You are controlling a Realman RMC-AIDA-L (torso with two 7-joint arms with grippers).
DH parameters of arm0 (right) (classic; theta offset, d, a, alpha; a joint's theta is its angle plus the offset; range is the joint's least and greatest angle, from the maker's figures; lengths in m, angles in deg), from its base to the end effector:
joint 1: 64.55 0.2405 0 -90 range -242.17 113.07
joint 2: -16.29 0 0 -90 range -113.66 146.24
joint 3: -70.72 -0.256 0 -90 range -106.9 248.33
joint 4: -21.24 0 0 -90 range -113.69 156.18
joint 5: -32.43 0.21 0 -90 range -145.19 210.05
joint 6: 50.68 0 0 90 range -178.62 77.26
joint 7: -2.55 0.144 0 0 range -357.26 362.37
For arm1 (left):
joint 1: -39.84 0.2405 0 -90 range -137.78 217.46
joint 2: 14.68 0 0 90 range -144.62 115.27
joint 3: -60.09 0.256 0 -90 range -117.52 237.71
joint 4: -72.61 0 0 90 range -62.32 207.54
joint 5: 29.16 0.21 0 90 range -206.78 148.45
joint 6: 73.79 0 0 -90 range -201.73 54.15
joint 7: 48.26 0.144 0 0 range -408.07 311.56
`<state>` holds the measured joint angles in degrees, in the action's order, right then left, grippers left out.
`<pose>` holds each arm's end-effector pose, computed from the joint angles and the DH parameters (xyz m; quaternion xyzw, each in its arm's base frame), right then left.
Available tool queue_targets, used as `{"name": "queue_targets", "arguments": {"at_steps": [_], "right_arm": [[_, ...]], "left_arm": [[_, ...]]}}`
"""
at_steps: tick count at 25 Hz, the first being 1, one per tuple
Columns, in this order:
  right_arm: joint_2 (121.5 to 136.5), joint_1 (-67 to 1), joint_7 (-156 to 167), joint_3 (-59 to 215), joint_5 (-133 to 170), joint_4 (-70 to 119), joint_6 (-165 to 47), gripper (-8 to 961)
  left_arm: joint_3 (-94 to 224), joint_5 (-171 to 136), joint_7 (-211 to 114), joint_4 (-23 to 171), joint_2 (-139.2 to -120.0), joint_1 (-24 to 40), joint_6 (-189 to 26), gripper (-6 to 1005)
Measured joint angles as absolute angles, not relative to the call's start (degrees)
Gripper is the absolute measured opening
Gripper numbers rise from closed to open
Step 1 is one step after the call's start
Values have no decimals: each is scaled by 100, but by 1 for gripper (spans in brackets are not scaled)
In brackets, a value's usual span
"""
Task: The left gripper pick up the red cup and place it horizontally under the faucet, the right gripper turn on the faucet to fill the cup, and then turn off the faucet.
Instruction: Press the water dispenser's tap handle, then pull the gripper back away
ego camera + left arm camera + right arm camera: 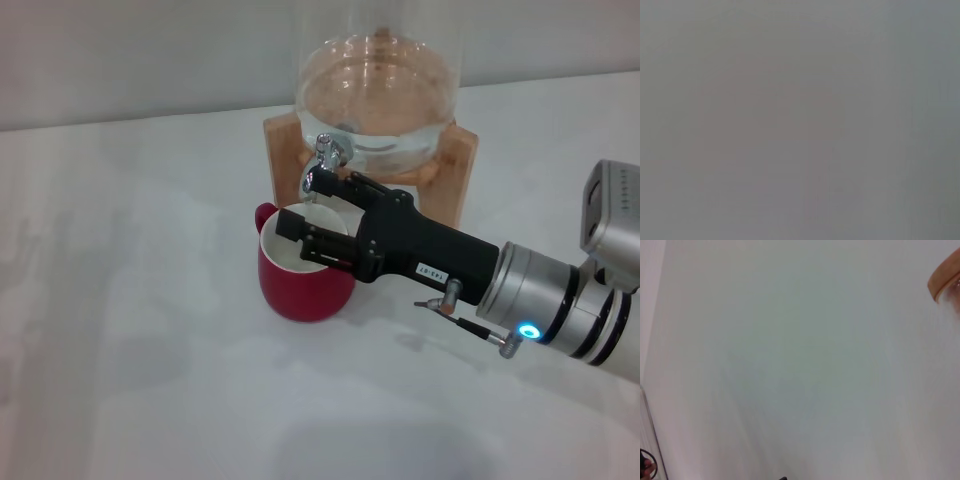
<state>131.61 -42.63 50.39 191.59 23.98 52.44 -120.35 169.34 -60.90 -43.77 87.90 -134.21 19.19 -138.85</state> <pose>0.2098 0.3038 -0.0654 -0.8331 0.2144 0.4647 0.2099 -0.3326 0.3296 0.0053 -0.6686 -0.1729 -0.2481 0.6794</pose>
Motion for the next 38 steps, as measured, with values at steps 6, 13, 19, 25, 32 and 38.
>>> {"name": "queue_targets", "arguments": {"at_steps": [6,13,19,25,32,38], "right_arm": [[13160,-4275,5036,19137,2393,5244,-12045,856],[13160,-4289,5036,19136,2376,5244,-12065,856],[13160,-4316,5036,19139,2359,5244,-12068,855],[13153,-4368,5036,19139,2376,5245,-12053,855],[13144,-4372,5036,19135,2380,5245,-12052,855],[13142,-4372,5037,19124,2384,5244,-12041,856]], "left_arm": [[16934,-6089,-4377,8790,-13416,1891,-13835,881],[16934,-6089,-4377,8790,-13412,1883,-13822,881],[16945,-6089,-4377,8790,-13412,1877,-13821,881],[17005,-6089,-4377,8790,-13412,1866,-13821,881],[17005,-6089,-4377,8790,-13417,1866,-13821,881],[17004,-6089,-4377,8790,-13421,1866,-13822,881]]}}
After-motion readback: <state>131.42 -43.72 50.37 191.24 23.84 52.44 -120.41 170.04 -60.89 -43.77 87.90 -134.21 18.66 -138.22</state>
